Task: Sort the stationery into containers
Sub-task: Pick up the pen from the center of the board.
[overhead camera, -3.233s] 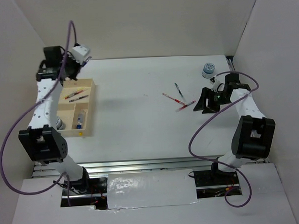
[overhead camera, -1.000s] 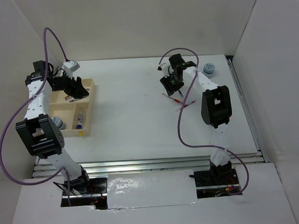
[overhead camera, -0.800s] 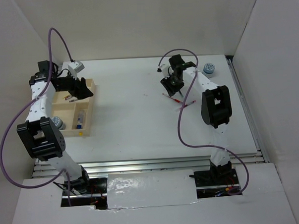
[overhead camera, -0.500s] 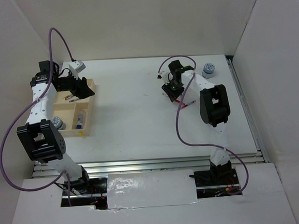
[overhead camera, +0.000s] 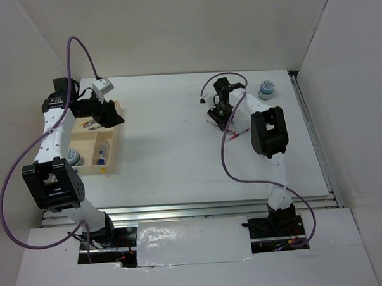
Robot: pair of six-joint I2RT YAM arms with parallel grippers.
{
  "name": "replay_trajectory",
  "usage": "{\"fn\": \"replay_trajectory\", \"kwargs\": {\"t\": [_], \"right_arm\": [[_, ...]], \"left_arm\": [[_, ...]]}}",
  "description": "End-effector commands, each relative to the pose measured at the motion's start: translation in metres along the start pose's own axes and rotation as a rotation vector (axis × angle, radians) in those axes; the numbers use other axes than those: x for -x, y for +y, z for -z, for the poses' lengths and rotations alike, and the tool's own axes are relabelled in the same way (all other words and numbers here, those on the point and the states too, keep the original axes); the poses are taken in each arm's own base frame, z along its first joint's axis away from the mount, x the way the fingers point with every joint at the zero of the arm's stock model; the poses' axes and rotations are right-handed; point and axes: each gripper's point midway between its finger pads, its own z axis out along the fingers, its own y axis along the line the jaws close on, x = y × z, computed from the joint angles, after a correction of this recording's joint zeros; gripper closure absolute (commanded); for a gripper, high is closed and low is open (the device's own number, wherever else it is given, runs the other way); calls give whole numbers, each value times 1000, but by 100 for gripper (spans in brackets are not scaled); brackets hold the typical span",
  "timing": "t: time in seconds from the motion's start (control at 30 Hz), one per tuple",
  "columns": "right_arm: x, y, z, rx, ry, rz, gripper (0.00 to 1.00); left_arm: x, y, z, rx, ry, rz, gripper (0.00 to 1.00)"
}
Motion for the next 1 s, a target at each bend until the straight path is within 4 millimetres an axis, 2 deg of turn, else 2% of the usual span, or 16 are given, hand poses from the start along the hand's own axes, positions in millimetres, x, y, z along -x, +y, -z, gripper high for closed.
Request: {"fn": "replay_trajectory", "kwargs": {"t": [0.0,0.13,0.23,0.33,0.37,0.47,0.57,0.63,0.7,0.73,0.77,0.8,0.83,0.9,0.93,0.97], "right_arm": [[-8,5,2,54,53,22,69],[-8,11,-1,80,63,35,75],[9,20,8,86,21,36,87],[46,38,33,71,-72,52,98],[64,41,52,52,-128,51,100],[101,72,94,53,-231,97,100],[112,115,117,73,-273,169,100],[113,147,125,148,-284,186,100],[105,194,131,286,-284,198,100],[99,218,135,356,-273,208,100],[94,234,138,422,-261,203,100],[91,247,140,483,-255,194,100],[87,270,148,599,-241,174,100],[85,284,156,687,-231,127,100],[84,293,162,751,-232,119,100],[84,296,167,769,-238,113,100]], "left_arm": [[17,-4,7,-12,-41,-33,25],[19,-6,10,-19,-54,-37,26],[26,-11,15,-24,-93,-65,28],[34,-16,30,30,-146,-90,28],[37,-9,32,74,-171,-133,27],[67,-9,58,196,-238,-284,23],[77,-22,74,248,-242,-416,22],[83,-45,76,221,-233,-554,21],[73,-78,63,139,-194,-671,19],[66,-90,57,108,-172,-714,19],[55,-119,42,36,-153,-801,18],[46,-126,34,33,-112,-843,18],[28,-149,15,-42,-90,-897,18],[15,-161,9,-27,-37,-977,18],[4,-183,-1,-85,-34,-1026,18],[-2,-183,-5,-72,1,-1054,18]]}}
